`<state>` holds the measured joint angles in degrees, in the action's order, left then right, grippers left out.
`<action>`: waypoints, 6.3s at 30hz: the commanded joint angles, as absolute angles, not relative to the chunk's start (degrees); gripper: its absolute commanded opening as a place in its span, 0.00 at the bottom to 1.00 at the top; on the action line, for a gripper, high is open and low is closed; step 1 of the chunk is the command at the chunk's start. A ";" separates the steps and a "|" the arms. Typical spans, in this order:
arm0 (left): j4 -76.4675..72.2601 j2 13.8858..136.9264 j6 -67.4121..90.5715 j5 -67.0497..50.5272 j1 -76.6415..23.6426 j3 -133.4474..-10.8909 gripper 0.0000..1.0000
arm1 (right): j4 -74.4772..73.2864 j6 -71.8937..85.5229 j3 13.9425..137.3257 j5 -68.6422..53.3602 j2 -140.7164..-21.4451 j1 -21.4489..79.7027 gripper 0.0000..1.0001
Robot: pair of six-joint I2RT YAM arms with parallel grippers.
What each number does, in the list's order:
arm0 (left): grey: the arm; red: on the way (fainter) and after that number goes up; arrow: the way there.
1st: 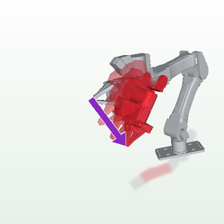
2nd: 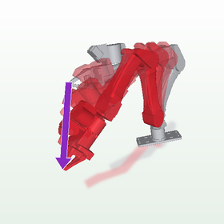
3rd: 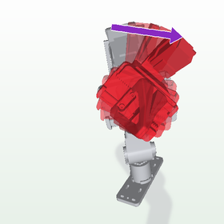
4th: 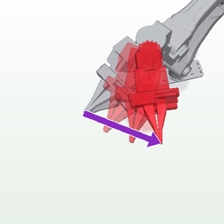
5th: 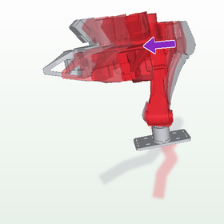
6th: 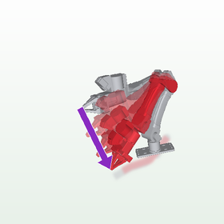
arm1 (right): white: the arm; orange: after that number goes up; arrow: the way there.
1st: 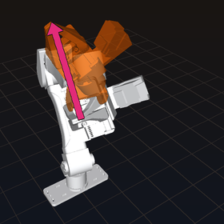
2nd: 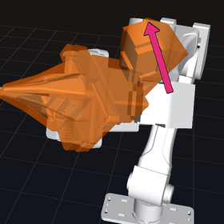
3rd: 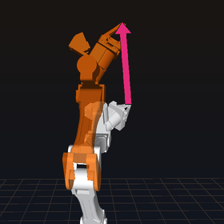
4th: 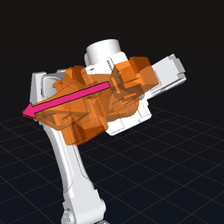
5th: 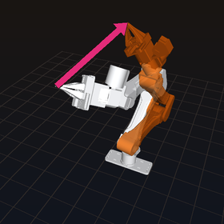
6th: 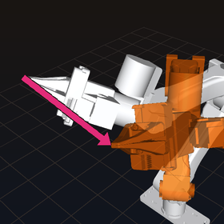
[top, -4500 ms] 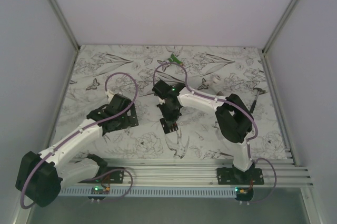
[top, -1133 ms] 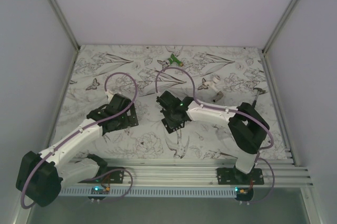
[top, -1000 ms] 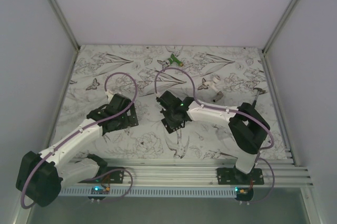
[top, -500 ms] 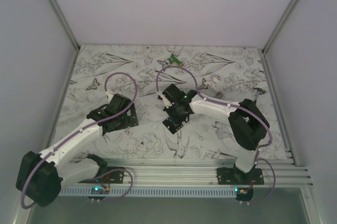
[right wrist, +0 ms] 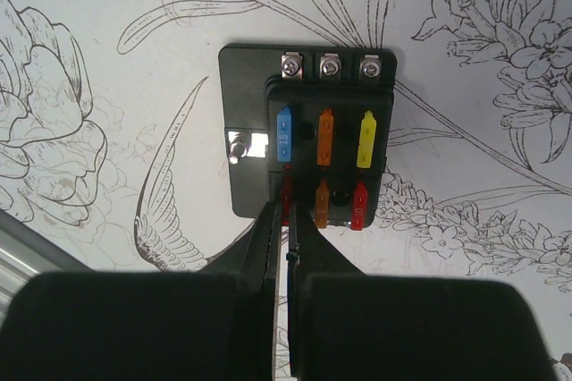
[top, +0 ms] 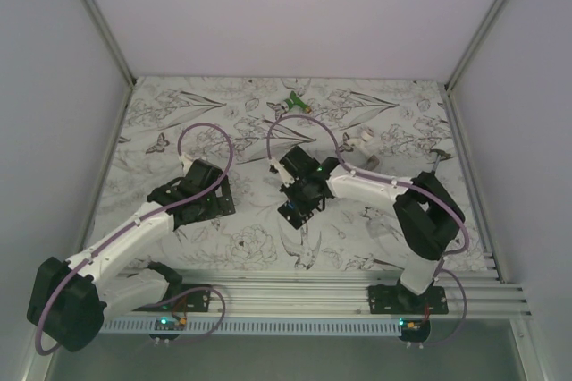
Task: Snap on the fuse box
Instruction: Install the fuse at the fuse box base, then pick up the fuse box cover from the center of the board.
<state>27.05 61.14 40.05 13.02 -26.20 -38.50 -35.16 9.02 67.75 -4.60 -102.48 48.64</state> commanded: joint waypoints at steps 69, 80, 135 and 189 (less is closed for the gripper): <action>28.74 63.63 39.91 11.43 -25.76 -39.16 1.00 | -35.42 8.27 56.42 0.08 -103.69 50.45 0.00; 28.83 62.82 39.86 11.60 -25.75 -38.92 1.00 | -40.09 8.08 62.72 2.53 -107.70 49.00 0.00; 28.74 62.22 39.73 11.17 -25.75 -39.00 1.00 | -41.25 30.58 47.73 13.79 -71.59 29.71 1.00; 28.75 62.62 39.81 10.63 -25.78 -39.15 1.00 | -41.61 34.41 46.67 19.04 -83.37 36.91 1.00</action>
